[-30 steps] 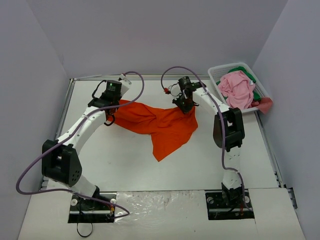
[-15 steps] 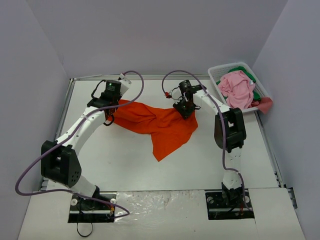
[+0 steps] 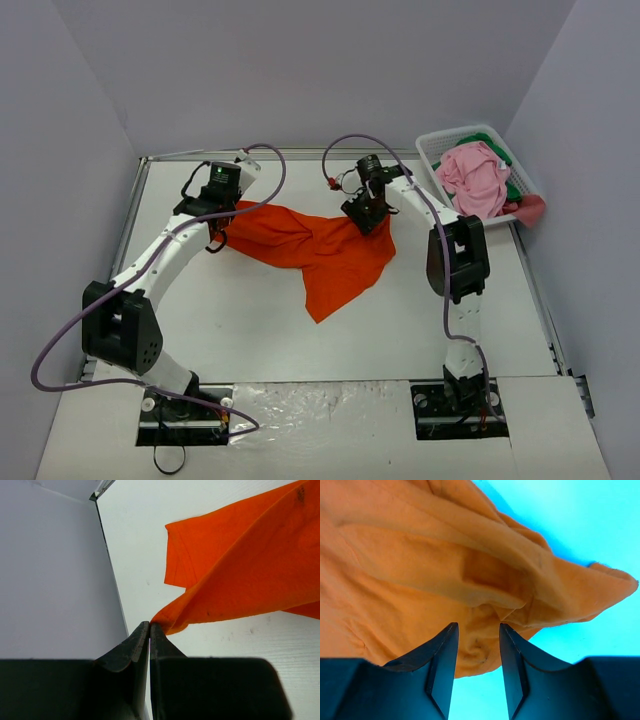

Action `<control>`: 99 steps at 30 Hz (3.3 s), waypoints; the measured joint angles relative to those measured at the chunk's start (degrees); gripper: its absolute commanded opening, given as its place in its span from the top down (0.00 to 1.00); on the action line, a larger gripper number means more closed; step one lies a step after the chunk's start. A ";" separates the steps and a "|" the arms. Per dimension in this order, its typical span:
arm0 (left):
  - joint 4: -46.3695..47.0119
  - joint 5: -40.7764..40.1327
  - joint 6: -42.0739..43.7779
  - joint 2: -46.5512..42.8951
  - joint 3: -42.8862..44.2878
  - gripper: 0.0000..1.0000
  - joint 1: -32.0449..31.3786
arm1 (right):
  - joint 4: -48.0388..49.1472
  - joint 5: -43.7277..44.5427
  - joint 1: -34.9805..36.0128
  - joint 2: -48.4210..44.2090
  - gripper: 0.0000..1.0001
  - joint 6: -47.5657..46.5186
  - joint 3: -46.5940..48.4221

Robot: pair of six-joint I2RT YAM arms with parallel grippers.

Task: Fold and stack the t-shirts
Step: Flatten out the tshirt

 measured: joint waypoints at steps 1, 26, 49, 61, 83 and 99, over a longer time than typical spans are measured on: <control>-0.02 0.02 0.00 0.00 0.00 0.98 0.02 | -0.07 0.00 0.00 0.15 0.67 0.00 0.42; -0.02 0.31 -0.02 0.04 0.00 0.98 0.11 | -1.64 -0.72 0.28 4.28 0.66 -0.48 3.41; 0.00 0.48 -0.04 0.24 0.00 0.97 0.48 | -2.05 -0.70 0.66 7.41 0.98 -0.63 4.81; -0.35 0.48 -0.11 0.24 0.07 0.98 0.48 | -2.32 1.05 -0.48 2.36 1.00 -0.66 4.63; -11.91 9.75 -6.03 -3.30 26.36 0.97 4.42 | -2.93 9.79 -5.27 -22.25 1.00 4.63 21.42; -19.61 14.75 -7.67 -31.91 20.92 0.98 4.39 | -3.08 3.32 -14.71 -57.59 1.00 9.07 12.17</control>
